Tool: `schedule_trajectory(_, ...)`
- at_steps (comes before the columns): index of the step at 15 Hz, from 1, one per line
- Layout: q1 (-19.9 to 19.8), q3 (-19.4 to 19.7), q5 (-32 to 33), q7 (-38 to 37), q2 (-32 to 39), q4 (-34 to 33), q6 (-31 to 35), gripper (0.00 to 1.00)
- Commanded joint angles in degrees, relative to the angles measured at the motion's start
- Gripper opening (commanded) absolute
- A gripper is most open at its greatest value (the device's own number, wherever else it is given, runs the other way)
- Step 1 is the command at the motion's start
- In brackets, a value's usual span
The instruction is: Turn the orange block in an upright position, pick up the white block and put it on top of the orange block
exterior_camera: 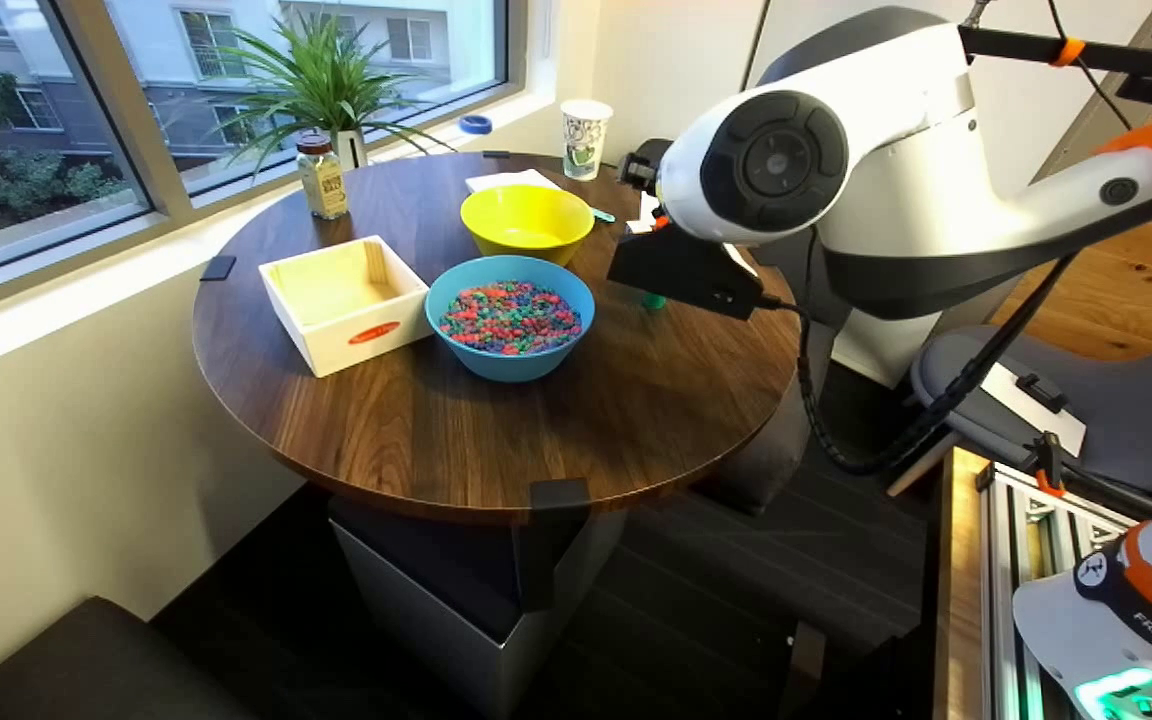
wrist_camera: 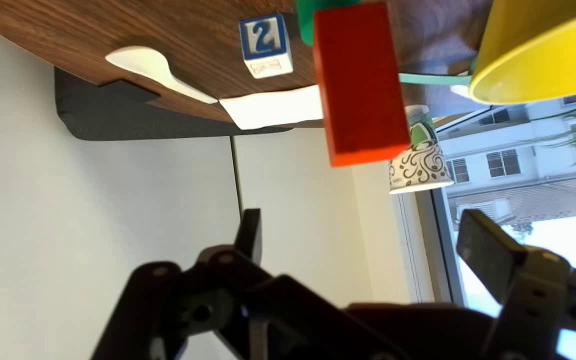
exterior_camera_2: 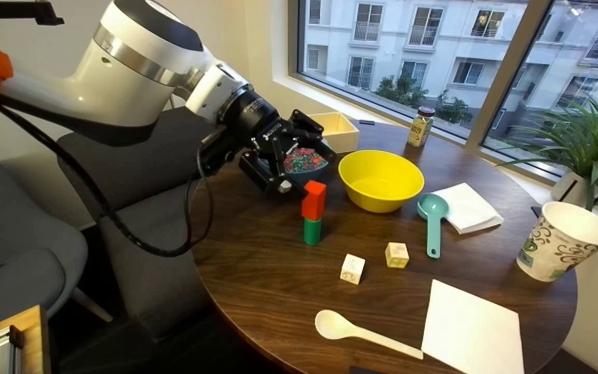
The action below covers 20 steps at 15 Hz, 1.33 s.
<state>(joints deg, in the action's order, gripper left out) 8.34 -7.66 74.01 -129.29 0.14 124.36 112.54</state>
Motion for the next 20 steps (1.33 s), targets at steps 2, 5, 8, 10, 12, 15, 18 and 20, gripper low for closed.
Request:
schedule_trajectory(2,-2.6,2.6,-2.9,-1.6,-6.2,1.6,11.5,1.00)
schedule_trajectory(5,-3.2,2.9,-3.3,0.0,-5.4,0.1,13.2,1.00)
schedule_trajectory(8,-4.1,3.7,-5.0,0.2,-6.9,0.3,16.6,1.00)
schedule_trajectory(10,-4.0,3.7,-5.1,0.2,-6.9,0.5,16.6,1.00)
schedule_trajectory(12,-4.0,3.7,-5.2,0.2,-6.9,0.6,16.6,1.00)
schedule_trajectory(15,-4.2,4.3,-7.5,1.6,-6.8,0.6,16.6,1.00)
schedule_trajectory(18,-5.1,6.1,-17.0,7.9,-7.7,1.3,18.9,1.00)
schedule_trajectory(20,-6.0,7.6,-25.4,14.9,-8.4,1.9,20.7,1.00)
